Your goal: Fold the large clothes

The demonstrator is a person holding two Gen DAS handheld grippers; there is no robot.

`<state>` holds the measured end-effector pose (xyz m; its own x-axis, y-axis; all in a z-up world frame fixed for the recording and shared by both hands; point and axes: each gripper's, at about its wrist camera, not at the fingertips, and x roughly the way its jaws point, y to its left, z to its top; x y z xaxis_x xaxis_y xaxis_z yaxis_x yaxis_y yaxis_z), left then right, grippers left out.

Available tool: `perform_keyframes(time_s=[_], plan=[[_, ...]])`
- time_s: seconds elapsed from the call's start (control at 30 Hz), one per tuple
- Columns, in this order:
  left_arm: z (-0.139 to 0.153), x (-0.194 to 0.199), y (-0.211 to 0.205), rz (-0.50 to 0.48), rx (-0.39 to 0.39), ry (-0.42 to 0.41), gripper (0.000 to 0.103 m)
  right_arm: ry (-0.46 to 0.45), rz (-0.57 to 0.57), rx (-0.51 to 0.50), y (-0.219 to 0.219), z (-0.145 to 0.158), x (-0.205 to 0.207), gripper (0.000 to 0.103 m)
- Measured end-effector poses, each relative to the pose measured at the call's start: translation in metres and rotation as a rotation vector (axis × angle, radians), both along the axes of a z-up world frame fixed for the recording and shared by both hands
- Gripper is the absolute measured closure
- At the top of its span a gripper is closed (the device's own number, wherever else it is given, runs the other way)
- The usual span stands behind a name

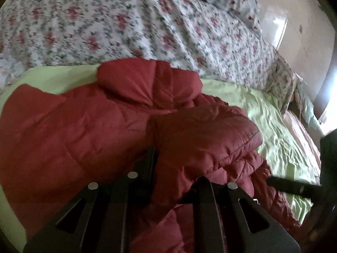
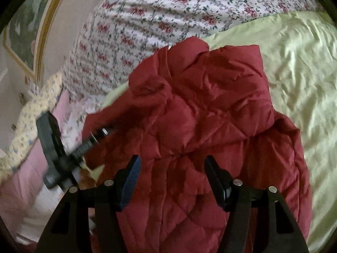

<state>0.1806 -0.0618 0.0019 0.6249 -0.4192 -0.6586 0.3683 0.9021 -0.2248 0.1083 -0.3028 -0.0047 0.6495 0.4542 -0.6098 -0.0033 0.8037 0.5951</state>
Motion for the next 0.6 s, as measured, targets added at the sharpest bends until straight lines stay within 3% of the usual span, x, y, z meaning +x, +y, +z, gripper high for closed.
perform_keyframes(time_s=[0.23, 0.4, 0.43, 0.53, 0.6], plan=[[-0.015, -0.005, -0.026, -0.040, 0.038, 0.011, 0.091, 0.015, -0.005, 0.213, -0.019, -0.007, 0.042, 0.038], [-0.018, -0.007, -0.028, -0.049, 0.045, 0.013, 0.091, 0.074, 0.017, 0.358, -0.018, -0.030, 0.083, 0.038], [-0.018, -0.006, -0.027, -0.048, 0.041, 0.016, 0.091, 0.085, 0.016, 0.373, -0.016, -0.035, 0.090, 0.041], [-0.021, -0.002, -0.026, -0.052, 0.055, 0.056, 0.081, 0.100, 0.014, 0.359, -0.011, -0.042, 0.099, 0.085], [-0.022, -0.002, -0.023, -0.076, 0.043, 0.092, 0.070, 0.073, 0.006, 0.321, -0.010, -0.037, 0.100, 0.088]])
